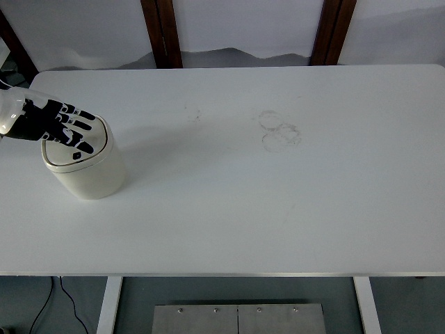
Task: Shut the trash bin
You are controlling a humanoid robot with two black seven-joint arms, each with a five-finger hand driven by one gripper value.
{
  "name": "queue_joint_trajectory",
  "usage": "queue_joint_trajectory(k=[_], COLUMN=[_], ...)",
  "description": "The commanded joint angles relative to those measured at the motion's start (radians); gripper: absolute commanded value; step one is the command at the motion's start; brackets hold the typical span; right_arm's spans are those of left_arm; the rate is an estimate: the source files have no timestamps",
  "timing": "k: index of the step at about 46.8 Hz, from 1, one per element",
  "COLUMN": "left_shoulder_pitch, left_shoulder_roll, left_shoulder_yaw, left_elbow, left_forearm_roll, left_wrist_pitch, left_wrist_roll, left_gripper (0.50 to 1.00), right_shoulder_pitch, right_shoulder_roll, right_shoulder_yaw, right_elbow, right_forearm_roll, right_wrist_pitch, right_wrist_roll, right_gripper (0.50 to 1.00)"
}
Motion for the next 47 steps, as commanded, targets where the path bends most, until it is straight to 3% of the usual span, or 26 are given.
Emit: queue_joint_trajectory(k=[1,47], left_shoulder_pitch=[0.004,-0.014], left_shoulder_roll=[0.0,0.012], left_shoulder_yaw=[0.0,-0.001], left_elbow=[0.0,0.003], left_forearm_roll=[0.0,0.0], left_wrist_pitch=[0.001,-0.005], left_wrist_roll=[0.0,0.0], left_gripper=[1.0,1.0], right_shoulder_pitch=[0.0,0.0], right_shoulder_roll=[0.0,0.0], right_shoulder_yaw=[0.0,0.0], right_elbow=[0.0,0.0], right_forearm_roll=[0.0,0.0], right_wrist_pitch=[0.0,0.0], right_wrist_roll=[0.0,0.0], right_gripper=[0.995,0.995])
